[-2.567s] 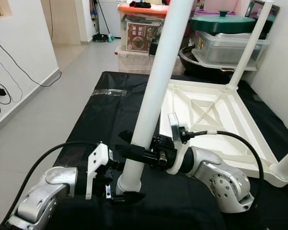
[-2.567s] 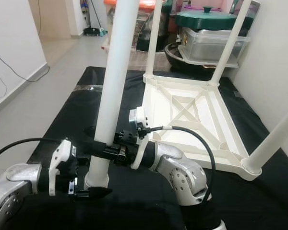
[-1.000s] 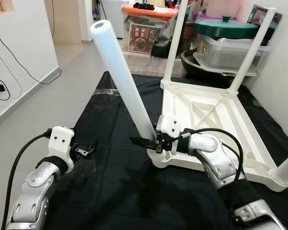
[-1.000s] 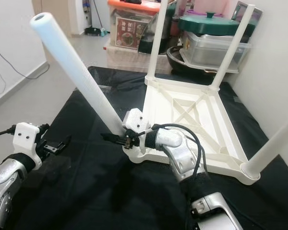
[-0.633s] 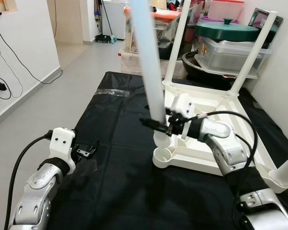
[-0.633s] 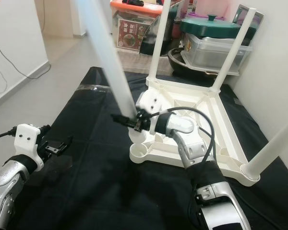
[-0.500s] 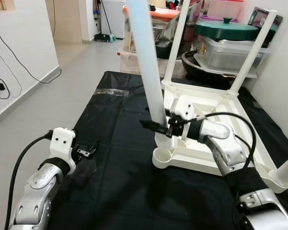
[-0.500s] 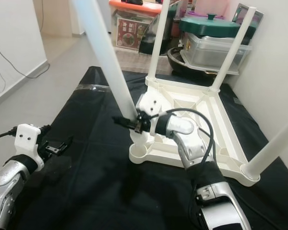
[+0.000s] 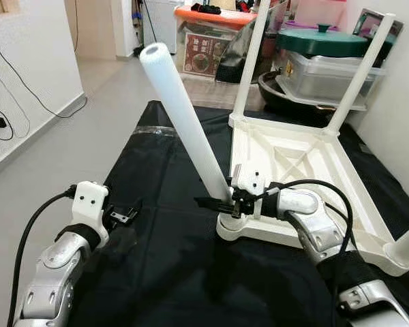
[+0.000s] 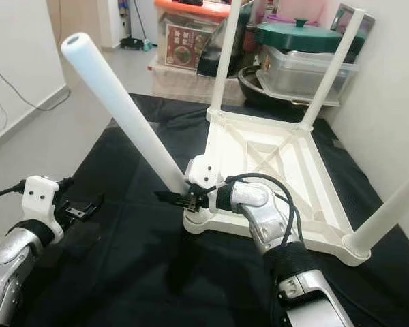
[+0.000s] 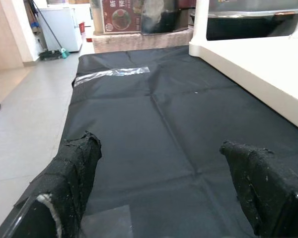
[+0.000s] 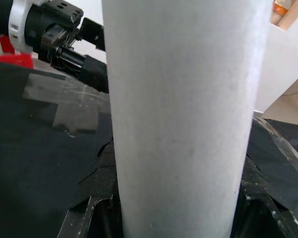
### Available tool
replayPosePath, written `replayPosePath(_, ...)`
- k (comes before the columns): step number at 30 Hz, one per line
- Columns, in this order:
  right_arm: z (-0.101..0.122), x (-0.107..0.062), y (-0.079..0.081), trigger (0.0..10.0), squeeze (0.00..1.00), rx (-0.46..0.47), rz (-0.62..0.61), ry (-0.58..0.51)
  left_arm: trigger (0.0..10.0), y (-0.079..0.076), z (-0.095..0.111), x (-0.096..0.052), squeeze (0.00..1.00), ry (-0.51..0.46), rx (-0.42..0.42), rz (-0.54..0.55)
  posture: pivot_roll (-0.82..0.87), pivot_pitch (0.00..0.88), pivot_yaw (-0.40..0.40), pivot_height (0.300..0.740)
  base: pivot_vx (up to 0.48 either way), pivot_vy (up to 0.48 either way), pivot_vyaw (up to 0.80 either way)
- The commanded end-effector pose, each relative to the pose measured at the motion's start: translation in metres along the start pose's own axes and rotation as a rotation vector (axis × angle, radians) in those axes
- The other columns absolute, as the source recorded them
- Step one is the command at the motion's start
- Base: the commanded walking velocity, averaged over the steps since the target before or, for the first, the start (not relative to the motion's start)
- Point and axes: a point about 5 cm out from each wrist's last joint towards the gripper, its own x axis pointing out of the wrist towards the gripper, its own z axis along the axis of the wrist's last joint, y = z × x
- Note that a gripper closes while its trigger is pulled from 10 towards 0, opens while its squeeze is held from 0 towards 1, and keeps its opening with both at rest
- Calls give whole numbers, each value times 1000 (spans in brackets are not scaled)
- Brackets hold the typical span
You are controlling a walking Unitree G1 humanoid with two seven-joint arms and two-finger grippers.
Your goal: Building children table
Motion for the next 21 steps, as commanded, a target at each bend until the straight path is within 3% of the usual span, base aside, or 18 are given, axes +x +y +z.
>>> replayPosePath(1,-9,-1,9,0,0,20,39,30,10000,-3,-4,1,1000,13,-14,-10,189,0,-121,740,0,0,0)
replayPosePath(5,-8,0,13,0,0,48,52,10,10000,-3,-5,1,1000,17,-16,-12,190,0,-122,740,0,0,0)
replayPosePath(6,-6,1,16,0,0,104,58,-24,10000,-3,-5,0,1000,18,-32,-11,189,0,-123,740,0,0,0)
replayPosePath(7,-6,1,16,0,0,104,58,-24,10000,-3,-5,0,1000,18,-32,-11,189,0,-123,740,0,0,0)
replayPosePath(10,7,3,26,0,0,261,111,-148,10000,-2,-5,0,1000,18,-64,-4,190,0,-123,740,0,0,0)
replayPosePath(21,12,2,35,0,0,311,168,-181,10000,1,-6,0,1000,26,-67,5,190,0,-126,740,0,0,0)
